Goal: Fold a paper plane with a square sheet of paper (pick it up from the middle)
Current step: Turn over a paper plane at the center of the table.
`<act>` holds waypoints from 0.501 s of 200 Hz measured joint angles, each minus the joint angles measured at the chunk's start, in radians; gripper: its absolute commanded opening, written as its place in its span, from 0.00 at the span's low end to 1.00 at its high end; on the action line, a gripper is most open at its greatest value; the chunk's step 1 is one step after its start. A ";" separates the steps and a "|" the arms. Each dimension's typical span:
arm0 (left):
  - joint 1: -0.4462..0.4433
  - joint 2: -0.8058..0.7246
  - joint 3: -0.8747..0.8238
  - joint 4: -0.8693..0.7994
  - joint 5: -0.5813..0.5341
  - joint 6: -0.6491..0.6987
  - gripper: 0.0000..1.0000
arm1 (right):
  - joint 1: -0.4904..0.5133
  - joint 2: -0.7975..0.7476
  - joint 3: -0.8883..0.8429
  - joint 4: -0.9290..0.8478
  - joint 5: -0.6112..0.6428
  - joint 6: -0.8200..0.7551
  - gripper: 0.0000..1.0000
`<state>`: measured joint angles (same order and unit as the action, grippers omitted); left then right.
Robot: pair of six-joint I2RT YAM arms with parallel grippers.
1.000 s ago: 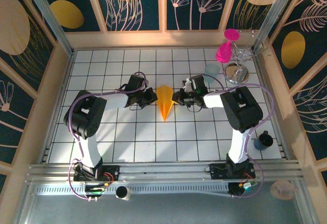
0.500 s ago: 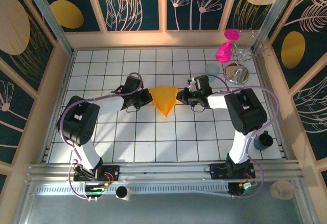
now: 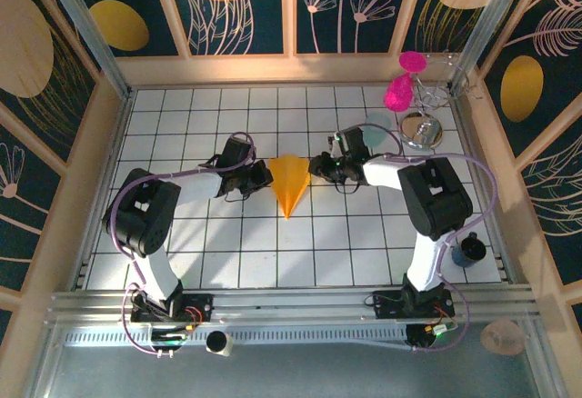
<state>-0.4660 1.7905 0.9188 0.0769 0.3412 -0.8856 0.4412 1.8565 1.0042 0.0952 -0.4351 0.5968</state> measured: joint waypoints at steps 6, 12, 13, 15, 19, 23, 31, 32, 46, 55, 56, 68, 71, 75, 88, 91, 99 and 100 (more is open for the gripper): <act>0.000 0.000 0.000 0.002 0.002 -0.002 0.02 | 0.008 -0.012 0.007 -0.018 0.025 -0.009 0.32; 0.000 0.000 0.000 0.002 0.003 -0.002 0.02 | 0.019 -0.027 0.012 -0.032 0.049 -0.016 0.32; 0.000 0.000 0.000 0.002 0.003 -0.002 0.02 | 0.020 -0.029 0.013 -0.034 0.051 -0.017 0.32; 0.000 0.000 0.000 0.002 0.003 -0.002 0.02 | 0.024 -0.035 0.014 -0.038 0.056 -0.019 0.33; 0.000 0.000 0.000 0.002 0.003 -0.003 0.02 | 0.030 -0.044 0.015 -0.048 0.072 -0.021 0.33; 0.000 0.000 0.000 0.002 0.006 -0.003 0.02 | 0.038 -0.054 0.016 -0.056 0.082 -0.024 0.33; 0.000 0.000 0.000 0.003 0.010 -0.003 0.02 | 0.053 -0.071 0.018 -0.068 0.103 -0.033 0.34; 0.000 0.000 0.000 0.003 0.010 -0.003 0.02 | 0.056 -0.074 0.018 -0.071 0.108 -0.035 0.35; 0.000 0.000 -0.002 0.007 0.016 -0.007 0.02 | 0.089 -0.087 0.026 -0.090 0.130 -0.042 0.36; 0.000 0.000 -0.002 0.010 0.018 -0.007 0.01 | 0.112 -0.087 0.033 -0.106 0.140 -0.045 0.38; 0.000 0.000 -0.002 0.010 0.018 -0.007 0.01 | 0.114 -0.087 0.034 -0.106 0.140 -0.045 0.39; 0.000 0.000 -0.003 0.010 0.018 -0.007 0.02 | 0.146 -0.087 0.037 -0.126 0.150 -0.046 0.43; 0.000 0.000 -0.003 0.010 0.018 -0.007 0.02 | 0.153 -0.087 0.038 -0.131 0.151 -0.044 0.44; 0.000 0.000 -0.003 0.010 0.018 -0.008 0.02 | 0.162 -0.087 0.039 -0.137 0.151 -0.047 0.45; 0.000 0.000 -0.003 0.011 0.018 -0.009 0.01 | 0.190 -0.081 0.047 -0.158 0.154 -0.043 0.48; 0.000 0.000 -0.003 0.011 0.018 -0.009 0.01 | 0.196 -0.079 0.050 -0.162 0.155 -0.039 0.49; 0.000 0.000 -0.003 0.013 0.018 -0.010 0.01 | 0.208 -0.071 0.058 -0.170 0.155 -0.040 0.50; 0.000 0.000 -0.003 0.013 0.018 -0.010 0.02 | 0.210 -0.069 0.059 -0.171 0.155 -0.041 0.50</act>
<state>-0.4660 1.7905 0.9161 0.0895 0.3595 -0.8951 0.6514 1.7870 1.0634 -0.0753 -0.2798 0.5556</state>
